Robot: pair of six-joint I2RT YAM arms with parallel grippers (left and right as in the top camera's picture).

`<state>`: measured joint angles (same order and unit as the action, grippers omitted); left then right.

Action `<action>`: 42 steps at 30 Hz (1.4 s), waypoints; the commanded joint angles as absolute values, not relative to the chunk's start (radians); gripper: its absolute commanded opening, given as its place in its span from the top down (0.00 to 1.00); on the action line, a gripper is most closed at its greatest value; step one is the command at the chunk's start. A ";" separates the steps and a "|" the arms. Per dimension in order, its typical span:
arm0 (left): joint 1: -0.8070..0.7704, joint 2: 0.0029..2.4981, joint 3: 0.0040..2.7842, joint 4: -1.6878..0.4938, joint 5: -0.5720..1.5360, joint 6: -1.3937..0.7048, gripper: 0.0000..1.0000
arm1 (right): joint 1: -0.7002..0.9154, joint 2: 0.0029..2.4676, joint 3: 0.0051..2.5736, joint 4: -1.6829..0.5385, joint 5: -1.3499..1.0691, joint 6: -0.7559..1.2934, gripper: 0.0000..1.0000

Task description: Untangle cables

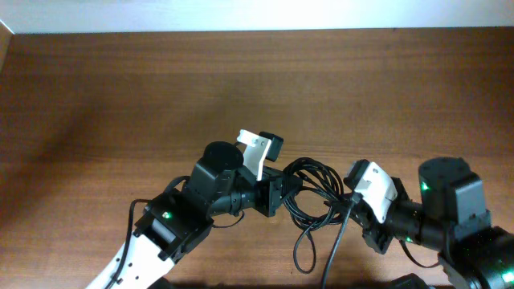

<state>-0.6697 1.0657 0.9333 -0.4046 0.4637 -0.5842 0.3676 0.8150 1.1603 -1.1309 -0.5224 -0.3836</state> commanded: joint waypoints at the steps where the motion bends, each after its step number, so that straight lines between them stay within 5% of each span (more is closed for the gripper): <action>1: -0.583 1.074 0.943 -0.452 0.217 -0.617 1.00 | 0.380 0.737 1.171 -1.138 -0.619 -0.411 0.96; 14: -0.584 1.074 0.943 -0.537 0.167 -0.614 1.00 | 0.379 0.736 1.171 -1.031 -0.734 -0.411 0.95; 16: -0.584 1.074 0.943 -0.537 0.168 -0.613 1.00 | 0.379 0.736 1.171 -1.037 -0.660 -0.408 0.55; 17: -0.584 1.074 0.943 -0.537 0.178 -0.609 1.00 | 0.379 0.736 1.171 -1.037 -0.584 -0.364 0.06; 18: -0.584 1.072 0.943 -0.537 0.196 -0.583 1.00 | 0.379 0.736 1.171 -1.036 -0.473 -0.291 0.00; 24: -0.584 1.071 0.943 -0.527 0.235 -0.581 1.00 | 0.379 0.738 1.171 -1.084 -0.414 -0.122 0.01; 28: -0.584 1.071 0.943 -0.323 0.459 -0.591 1.00 | 0.379 0.770 1.170 -1.175 -0.414 -0.122 0.00; 33: -0.584 1.071 0.943 -0.254 0.566 -0.590 1.00 | 0.379 0.832 1.170 -1.158 -0.406 -0.126 0.22; 42: -0.584 1.069 0.943 -0.256 0.703 -0.560 1.00 | 0.379 0.847 1.170 -1.096 -0.301 -0.125 0.27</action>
<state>-0.5865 1.0775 0.9348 -0.2646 0.6186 -0.5838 0.3748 0.8474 1.1564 -1.1084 -0.3523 -0.1303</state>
